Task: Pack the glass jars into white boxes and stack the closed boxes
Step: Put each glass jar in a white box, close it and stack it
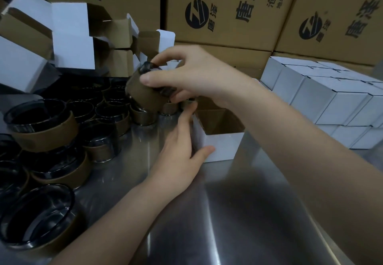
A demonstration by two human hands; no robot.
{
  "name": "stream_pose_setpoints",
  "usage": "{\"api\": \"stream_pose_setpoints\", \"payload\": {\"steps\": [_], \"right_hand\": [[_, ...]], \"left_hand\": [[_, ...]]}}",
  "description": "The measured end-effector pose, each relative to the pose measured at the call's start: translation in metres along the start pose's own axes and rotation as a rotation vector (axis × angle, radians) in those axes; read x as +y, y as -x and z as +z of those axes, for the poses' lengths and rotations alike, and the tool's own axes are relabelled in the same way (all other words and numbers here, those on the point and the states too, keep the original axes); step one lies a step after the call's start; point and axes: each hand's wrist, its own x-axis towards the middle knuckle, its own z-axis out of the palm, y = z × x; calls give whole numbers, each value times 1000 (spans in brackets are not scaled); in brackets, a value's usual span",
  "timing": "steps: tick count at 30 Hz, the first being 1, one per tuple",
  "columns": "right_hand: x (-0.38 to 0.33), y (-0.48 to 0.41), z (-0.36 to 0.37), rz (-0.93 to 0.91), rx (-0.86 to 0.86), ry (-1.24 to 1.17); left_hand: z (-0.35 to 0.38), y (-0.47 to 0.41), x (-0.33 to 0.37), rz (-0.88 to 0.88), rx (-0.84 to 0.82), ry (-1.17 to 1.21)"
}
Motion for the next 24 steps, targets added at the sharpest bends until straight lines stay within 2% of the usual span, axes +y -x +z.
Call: {"api": "stream_pose_setpoints", "payload": {"steps": [11, 17, 24], "right_hand": [[22, 33, -31, -145, 32, -280], [51, 45, -37, -269, 15, -414], [79, 54, -42, -356, 32, -509]], "left_hand": [[-1, -2, -5, 29, 35, -1], [-2, -2, -8, 4, -9, 90], [-5, 0, -3, 2, 48, 178]]}}
